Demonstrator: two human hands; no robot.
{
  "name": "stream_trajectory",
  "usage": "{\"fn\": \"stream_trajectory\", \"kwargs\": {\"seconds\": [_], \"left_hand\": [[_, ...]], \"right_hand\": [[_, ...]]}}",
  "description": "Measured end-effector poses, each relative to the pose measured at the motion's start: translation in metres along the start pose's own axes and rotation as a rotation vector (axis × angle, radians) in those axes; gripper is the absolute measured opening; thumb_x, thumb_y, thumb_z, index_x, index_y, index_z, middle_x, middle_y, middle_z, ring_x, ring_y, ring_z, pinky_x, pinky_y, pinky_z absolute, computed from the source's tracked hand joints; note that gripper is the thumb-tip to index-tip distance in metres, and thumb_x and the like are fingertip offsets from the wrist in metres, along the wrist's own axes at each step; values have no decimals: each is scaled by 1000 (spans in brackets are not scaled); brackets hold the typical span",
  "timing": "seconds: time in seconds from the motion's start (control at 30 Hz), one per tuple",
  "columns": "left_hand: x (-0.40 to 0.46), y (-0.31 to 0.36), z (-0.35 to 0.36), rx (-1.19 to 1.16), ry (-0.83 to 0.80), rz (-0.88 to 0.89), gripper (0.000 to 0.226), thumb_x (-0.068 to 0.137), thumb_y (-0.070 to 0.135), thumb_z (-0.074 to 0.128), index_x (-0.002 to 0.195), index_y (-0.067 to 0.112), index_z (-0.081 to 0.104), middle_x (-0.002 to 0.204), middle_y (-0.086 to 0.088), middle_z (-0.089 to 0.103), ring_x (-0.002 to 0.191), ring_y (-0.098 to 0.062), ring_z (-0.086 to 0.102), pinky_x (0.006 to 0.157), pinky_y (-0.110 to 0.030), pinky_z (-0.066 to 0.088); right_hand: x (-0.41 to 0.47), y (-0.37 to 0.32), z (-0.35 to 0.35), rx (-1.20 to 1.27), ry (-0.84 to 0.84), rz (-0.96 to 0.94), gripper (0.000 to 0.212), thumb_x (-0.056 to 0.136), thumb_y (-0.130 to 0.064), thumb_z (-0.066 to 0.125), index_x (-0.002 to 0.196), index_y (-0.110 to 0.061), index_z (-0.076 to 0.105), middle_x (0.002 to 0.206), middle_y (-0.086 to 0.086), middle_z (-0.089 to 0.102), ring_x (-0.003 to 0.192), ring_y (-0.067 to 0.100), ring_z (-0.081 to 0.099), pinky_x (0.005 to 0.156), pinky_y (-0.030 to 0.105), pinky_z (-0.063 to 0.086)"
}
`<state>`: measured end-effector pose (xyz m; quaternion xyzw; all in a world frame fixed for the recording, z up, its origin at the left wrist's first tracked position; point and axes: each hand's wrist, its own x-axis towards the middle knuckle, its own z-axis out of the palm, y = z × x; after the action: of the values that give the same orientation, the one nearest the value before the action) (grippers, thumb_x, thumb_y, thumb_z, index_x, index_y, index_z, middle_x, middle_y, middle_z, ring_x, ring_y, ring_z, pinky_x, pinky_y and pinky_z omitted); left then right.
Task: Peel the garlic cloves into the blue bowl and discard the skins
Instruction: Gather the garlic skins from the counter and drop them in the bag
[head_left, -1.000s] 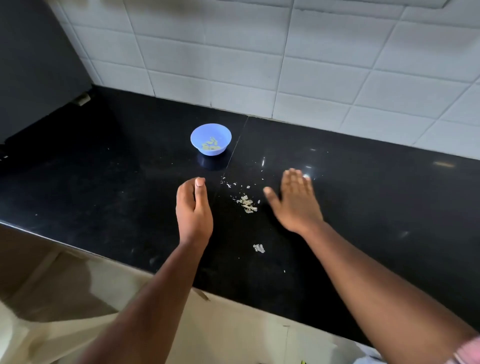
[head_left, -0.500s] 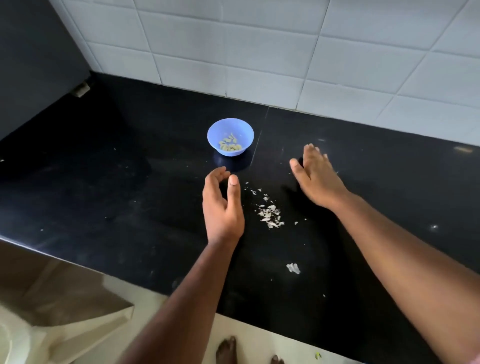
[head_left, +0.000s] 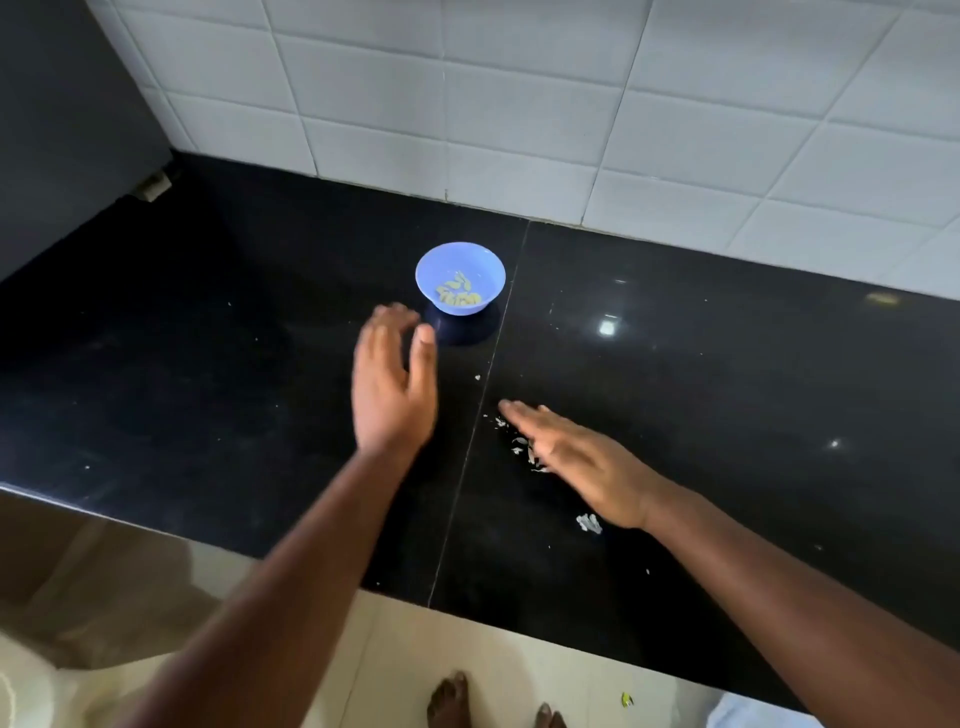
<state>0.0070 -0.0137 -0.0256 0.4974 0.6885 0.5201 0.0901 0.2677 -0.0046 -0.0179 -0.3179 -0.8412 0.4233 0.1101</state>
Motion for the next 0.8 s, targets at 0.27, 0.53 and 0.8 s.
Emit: {"fn": "stream_trajectory", "kwargs": {"seconds": [0.27, 0.53, 0.8], "left_hand": [[10, -1, 8, 794, -625, -75, 99, 97, 71, -6, 167, 3, 5, 177, -15, -6, 164, -28, -10, 131, -48, -9], [-123, 84, 47, 498, -941, 474, 118, 84, 80, -26, 168, 7, 13, 177, -11, 4, 164, -21, -8, 132, -44, -6], [-114, 64, 11, -204, -506, -41, 70, 105, 57, 30, 151, 10, 55, 161, -4, 49, 155, -10, 35, 132, -34, 15]], "right_hand": [[-34, 9, -19, 583, 597, 271, 67, 100, -72, 31, 146, -28, 52, 152, -11, 56, 145, -1, 44, 125, 27, 29], [-38, 10, -24, 670, 682, 312, 85, 93, -75, 34, 153, -17, 50, 153, -5, 56, 143, 3, 47, 126, 32, 28], [-13, 45, -49, -372, 370, 440, 110, 90, -84, -4, 161, -5, 25, 170, 13, 26, 161, 20, 10, 132, 40, 2]]}}
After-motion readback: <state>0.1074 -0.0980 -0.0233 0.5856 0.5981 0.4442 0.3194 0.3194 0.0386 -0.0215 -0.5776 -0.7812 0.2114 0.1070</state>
